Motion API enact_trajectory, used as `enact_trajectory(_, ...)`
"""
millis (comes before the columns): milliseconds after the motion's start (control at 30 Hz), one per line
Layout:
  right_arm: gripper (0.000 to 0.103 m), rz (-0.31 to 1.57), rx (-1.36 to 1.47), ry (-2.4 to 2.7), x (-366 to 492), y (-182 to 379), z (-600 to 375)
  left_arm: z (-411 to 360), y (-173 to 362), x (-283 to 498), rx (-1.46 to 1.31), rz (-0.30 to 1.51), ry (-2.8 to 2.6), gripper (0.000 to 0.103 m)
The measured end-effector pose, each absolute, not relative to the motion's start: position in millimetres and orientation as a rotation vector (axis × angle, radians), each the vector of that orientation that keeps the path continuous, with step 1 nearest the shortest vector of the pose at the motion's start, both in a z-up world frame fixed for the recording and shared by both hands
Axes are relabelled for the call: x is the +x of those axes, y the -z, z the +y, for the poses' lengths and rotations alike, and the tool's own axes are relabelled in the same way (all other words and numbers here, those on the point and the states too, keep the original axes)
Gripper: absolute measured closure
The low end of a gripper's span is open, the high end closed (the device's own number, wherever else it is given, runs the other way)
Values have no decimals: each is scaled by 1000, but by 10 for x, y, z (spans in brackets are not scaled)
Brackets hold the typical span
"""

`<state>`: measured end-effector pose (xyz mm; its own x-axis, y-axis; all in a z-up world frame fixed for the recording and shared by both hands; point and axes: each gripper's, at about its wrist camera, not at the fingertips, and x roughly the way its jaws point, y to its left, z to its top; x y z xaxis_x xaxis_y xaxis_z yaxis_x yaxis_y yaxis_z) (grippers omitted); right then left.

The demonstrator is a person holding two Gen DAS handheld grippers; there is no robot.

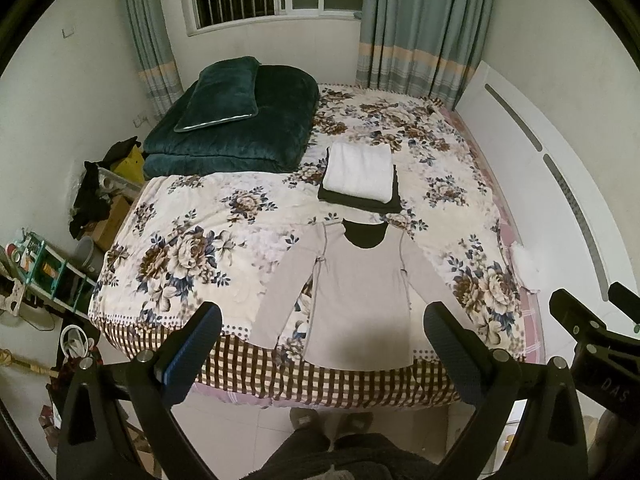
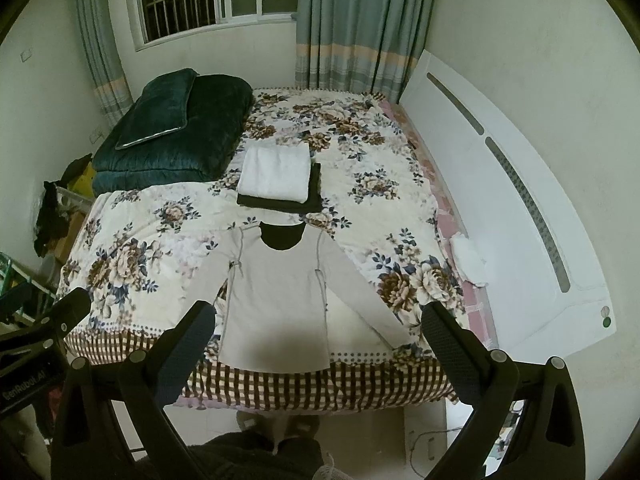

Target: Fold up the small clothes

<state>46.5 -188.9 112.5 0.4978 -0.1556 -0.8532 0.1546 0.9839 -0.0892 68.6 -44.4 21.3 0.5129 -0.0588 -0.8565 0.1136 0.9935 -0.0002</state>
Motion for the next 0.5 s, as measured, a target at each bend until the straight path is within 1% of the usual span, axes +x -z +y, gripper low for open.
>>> enact_trajectory(133, 0, 1044, 27, 206, 653, -1145, -1836, -458, -61, 869, 88, 985, 100, 0)
enact_trajectory(300, 0, 1071, 155, 280, 916, -705, -2101, -394, 478, 1146, 123, 923, 97, 0)
enact_trajectory(433, 0, 1145, 295, 424, 983, 100, -2668, -422, 1216, 1419, 165, 961, 75, 0)
enact_trajectory(500, 0, 1193, 377, 494, 989, 599, -3060, -546, 1724, 1638, 200, 997, 50, 0)
